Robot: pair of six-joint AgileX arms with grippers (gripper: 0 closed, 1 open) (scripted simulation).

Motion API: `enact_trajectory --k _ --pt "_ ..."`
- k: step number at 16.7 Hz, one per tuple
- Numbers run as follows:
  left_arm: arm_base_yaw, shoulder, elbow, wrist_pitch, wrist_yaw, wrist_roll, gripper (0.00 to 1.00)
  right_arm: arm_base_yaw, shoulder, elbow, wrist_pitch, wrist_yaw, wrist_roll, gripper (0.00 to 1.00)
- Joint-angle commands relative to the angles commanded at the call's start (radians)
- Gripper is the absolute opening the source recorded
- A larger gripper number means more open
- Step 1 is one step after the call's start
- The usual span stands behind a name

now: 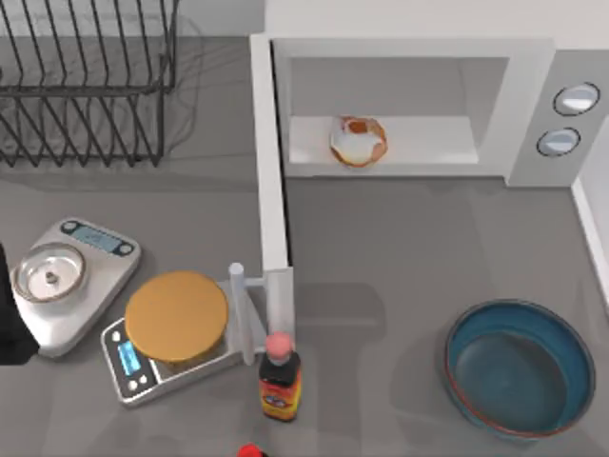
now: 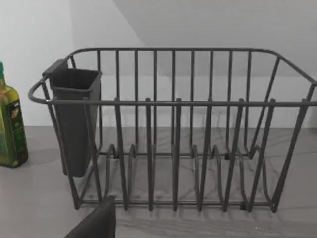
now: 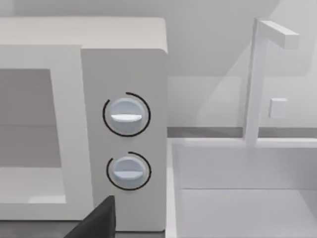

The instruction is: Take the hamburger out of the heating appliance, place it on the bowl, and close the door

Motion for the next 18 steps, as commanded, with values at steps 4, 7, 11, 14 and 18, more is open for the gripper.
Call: enact_trajectory --k 4,7,11,14,18 --pt "0.000 0.000 0.000 0.000 0.000 0.000 1.00 0.000 0.000 0.000 0.000 0.000 0.000 1.00" --pt "0.000 0.000 0.000 0.000 0.000 0.000 1.00 0.000 0.000 0.000 0.000 0.000 0.000 1.00" --pt "0.000 0.000 0.000 0.000 0.000 0.000 1.00 0.025 0.095 0.048 0.031 0.024 0.010 1.00" --pt "0.000 0.000 0.000 0.000 0.000 0.000 1.00 0.069 0.267 0.135 0.086 0.068 0.029 1.00" --pt "0.000 0.000 0.000 0.000 0.000 0.000 1.00 0.153 0.592 0.300 0.190 0.150 0.065 1.00"
